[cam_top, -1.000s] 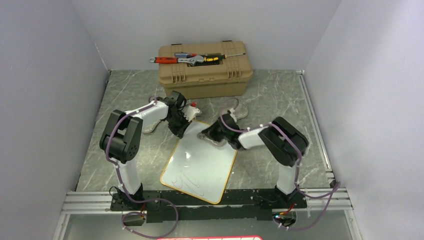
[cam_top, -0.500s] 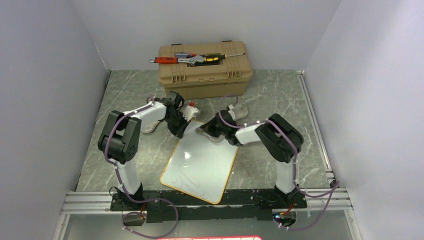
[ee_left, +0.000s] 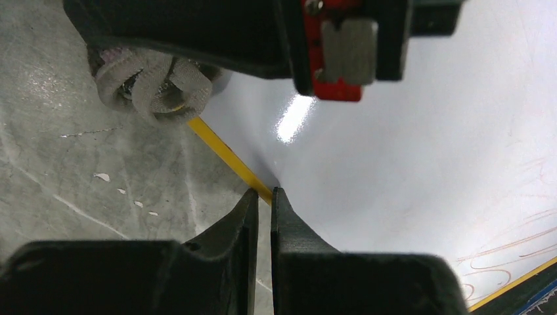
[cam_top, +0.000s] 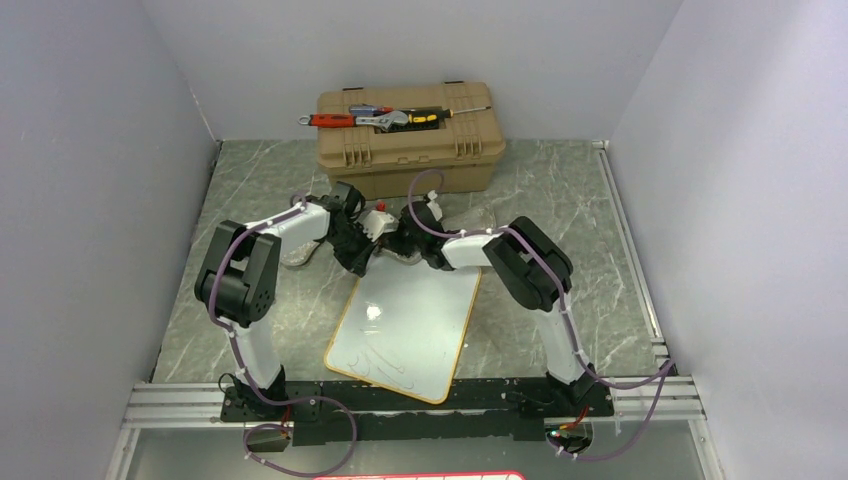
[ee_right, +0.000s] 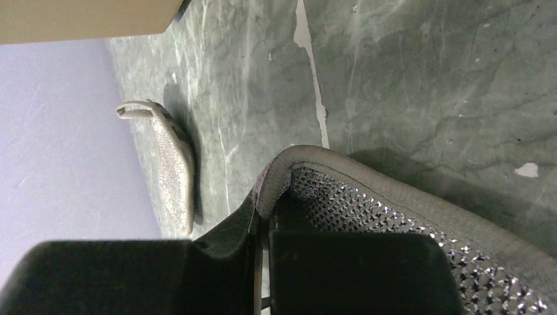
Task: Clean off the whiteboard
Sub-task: Erase the whiteboard at the center of the board.
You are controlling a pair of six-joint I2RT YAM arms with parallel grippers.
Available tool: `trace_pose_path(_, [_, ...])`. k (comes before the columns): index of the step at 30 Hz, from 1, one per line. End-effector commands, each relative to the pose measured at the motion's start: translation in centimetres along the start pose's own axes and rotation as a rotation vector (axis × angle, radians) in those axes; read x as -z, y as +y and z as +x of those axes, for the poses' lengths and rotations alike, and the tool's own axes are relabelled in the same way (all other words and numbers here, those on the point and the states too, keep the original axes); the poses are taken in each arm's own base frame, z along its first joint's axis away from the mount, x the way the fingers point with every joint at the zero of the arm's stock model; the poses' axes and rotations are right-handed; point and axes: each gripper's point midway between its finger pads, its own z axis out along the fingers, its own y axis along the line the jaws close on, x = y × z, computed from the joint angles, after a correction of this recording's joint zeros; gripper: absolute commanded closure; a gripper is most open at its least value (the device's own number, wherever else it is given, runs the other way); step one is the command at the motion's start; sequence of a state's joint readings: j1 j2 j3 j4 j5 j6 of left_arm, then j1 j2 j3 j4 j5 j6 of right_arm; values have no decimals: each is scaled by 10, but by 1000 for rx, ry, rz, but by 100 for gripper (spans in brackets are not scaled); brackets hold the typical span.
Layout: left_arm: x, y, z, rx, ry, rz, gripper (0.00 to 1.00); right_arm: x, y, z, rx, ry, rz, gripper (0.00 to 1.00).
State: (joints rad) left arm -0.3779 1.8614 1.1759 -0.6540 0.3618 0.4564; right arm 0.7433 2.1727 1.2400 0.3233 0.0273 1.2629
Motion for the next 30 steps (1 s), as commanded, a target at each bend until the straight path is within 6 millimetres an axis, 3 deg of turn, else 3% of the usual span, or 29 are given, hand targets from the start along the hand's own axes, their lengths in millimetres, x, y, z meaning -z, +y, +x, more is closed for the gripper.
trace_pose_path(1, [-39, -7, 57, -5, 171, 47, 91, 47, -204, 45, 60, 165, 591, 100])
trace_pose_path(5, [-38, -7, 59, -11, 167, 48, 91, 127, -252, 33, 42, 116, 695, 100])
trace_pose_path(7, [-38, -5, 58, -9, 161, 47, 91, 148, -262, 31, 71, 98, 723, 100])
trace_pose_path(9, [-38, -4, 58, -7, 159, 48, 91, 152, -261, 35, 94, 107, 725, 100])
trace_pose_path(12, [-39, -4, 58, -7, 158, 52, 91, 124, -244, 41, 130, 132, 702, 100])
trace_pose_path(18, [-38, -5, 58, -10, 154, 54, 91, 28, -169, 45, 209, 181, 580, 100])
trace_pose_path(21, [-36, -4, 57, -5, 152, 47, 91, 16, -159, 46, 206, 202, 559, 100])
trace_pose_path(24, [-35, -2, 57, -7, 148, 33, 91, 50, -186, 41, 176, 185, 603, 100])
trace_pose_path(26, [-34, -2, 58, -2, 145, 34, 91, 102, -230, 38, 123, 175, 670, 100])
trace_pose_path(30, [-33, -1, 58, -4, 143, 34, 91, 194, -298, 30, 6, 133, 777, 100])
